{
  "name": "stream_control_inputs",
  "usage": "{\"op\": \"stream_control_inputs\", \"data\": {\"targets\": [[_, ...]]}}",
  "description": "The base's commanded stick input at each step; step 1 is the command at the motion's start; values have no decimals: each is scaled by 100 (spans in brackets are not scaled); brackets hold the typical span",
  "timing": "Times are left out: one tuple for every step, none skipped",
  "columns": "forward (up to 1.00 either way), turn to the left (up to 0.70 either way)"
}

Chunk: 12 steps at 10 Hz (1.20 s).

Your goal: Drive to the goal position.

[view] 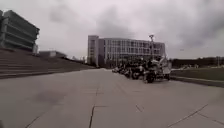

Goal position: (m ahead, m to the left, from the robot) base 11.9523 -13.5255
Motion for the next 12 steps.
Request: {"op": "stream_control_inputs", "data": {"targets": [[50,0],[50,0],[50,0],[50,0],[50,0],[50,0],[50,0],[50,0],[50,0],[50,0],[50,0],[50,0]]}}
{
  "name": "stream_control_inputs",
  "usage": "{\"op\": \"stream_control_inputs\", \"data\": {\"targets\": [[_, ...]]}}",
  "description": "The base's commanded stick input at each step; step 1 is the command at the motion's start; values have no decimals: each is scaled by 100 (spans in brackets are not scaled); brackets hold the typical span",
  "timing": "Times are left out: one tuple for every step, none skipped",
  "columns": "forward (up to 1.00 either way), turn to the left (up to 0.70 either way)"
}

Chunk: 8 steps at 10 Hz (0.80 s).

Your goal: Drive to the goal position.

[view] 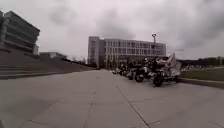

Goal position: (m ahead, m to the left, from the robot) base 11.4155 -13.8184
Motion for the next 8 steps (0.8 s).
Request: {"op": "stream_control_inputs", "data": {"targets": [[50,0],[50,0],[50,0],[50,0],[50,24],[50,39],[50,46],[50,50]]}}
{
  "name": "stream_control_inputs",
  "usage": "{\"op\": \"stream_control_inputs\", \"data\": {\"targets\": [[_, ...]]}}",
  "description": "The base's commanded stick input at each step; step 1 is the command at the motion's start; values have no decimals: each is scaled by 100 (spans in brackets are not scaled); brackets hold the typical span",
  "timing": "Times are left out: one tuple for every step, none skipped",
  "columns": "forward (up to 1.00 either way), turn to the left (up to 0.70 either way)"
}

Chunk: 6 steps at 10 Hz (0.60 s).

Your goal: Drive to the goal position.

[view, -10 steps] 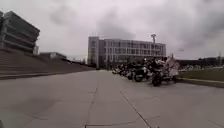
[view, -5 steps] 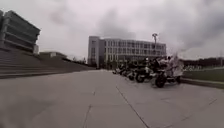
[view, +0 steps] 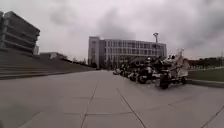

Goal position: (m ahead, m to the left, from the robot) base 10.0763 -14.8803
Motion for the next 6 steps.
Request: {"op": "stream_control_inputs", "data": {"targets": [[50,16],[50,0],[50,0],[50,0],[50,0],[50,0]]}}
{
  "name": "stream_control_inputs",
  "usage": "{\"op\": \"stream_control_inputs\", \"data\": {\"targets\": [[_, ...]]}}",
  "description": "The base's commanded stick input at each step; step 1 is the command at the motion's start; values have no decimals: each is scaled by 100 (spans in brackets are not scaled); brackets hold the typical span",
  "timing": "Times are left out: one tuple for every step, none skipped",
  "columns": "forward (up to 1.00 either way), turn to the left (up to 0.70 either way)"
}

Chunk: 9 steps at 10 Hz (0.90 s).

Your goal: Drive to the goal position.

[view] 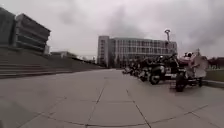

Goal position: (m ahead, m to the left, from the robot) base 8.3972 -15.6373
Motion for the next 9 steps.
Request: {"op": "stream_control_inputs", "data": {"targets": [[50,0],[50,0],[50,0],[50,0],[50,0],[50,0],[50,0],[50,0],[50,0]]}}
